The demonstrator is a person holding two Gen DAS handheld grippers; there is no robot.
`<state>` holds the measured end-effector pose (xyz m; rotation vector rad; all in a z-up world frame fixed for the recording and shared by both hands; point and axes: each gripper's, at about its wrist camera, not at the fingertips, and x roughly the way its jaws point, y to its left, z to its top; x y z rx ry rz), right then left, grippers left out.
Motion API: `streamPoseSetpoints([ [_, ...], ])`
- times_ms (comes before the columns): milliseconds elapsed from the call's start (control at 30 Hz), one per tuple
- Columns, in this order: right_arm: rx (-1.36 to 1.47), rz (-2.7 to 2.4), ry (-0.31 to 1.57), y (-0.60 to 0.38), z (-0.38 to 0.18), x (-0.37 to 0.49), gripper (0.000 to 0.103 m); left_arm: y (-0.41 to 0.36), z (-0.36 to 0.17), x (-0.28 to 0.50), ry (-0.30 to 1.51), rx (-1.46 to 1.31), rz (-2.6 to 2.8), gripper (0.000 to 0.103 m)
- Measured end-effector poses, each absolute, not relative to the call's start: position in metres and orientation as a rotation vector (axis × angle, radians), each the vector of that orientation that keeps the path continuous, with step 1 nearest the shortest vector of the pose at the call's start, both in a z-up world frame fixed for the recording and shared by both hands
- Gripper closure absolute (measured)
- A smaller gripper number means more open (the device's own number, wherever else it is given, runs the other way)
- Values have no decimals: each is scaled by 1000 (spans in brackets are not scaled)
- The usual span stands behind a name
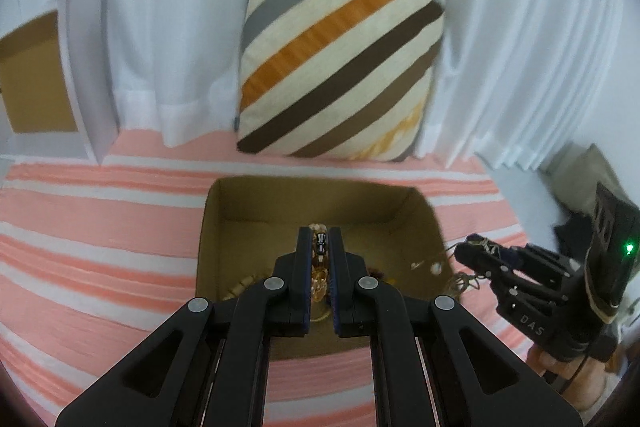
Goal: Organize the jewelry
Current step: 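Lower both held pieces into the box, open both tools and withdraw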
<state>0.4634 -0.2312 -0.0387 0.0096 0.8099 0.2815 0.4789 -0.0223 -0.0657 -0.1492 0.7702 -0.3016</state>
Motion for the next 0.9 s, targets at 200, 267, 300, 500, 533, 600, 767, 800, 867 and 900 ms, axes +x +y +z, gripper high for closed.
streamPoseSetpoints([
  [200, 7, 263, 873, -234, -74, 488, 78, -25, -101, 496, 811, -110, -249, 73],
  [267, 16, 228, 867, -237, -77, 491, 39, -22, -105, 497, 810, -116, -224, 24],
  [300, 22, 216, 851, -239, -76, 489, 21, -18, -106, 492, 782, -124, -203, 13],
  [500, 16, 187, 780, -246, -66, 471, 20, -9, -108, 468, 773, -112, -183, 13],
  [533, 14, 182, 766, -246, -64, 465, 20, -9, -109, 465, 774, -112, -182, 13],
  [600, 11, 173, 735, -246, -60, 451, 20, -7, -110, 449, 774, -107, -177, 13],
  [767, 21, 180, 650, -245, -51, 408, 20, -8, -115, 410, 771, -76, -156, 12],
  [800, 20, 184, 647, -244, -50, 401, 20, -9, -116, 403, 773, -71, -154, 12],
  [867, 15, 184, 646, -242, -49, 386, 20, -10, -117, 391, 775, -62, -150, 12],
  [900, 13, 181, 644, -241, -49, 380, 20, -10, -117, 385, 775, -58, -148, 12],
])
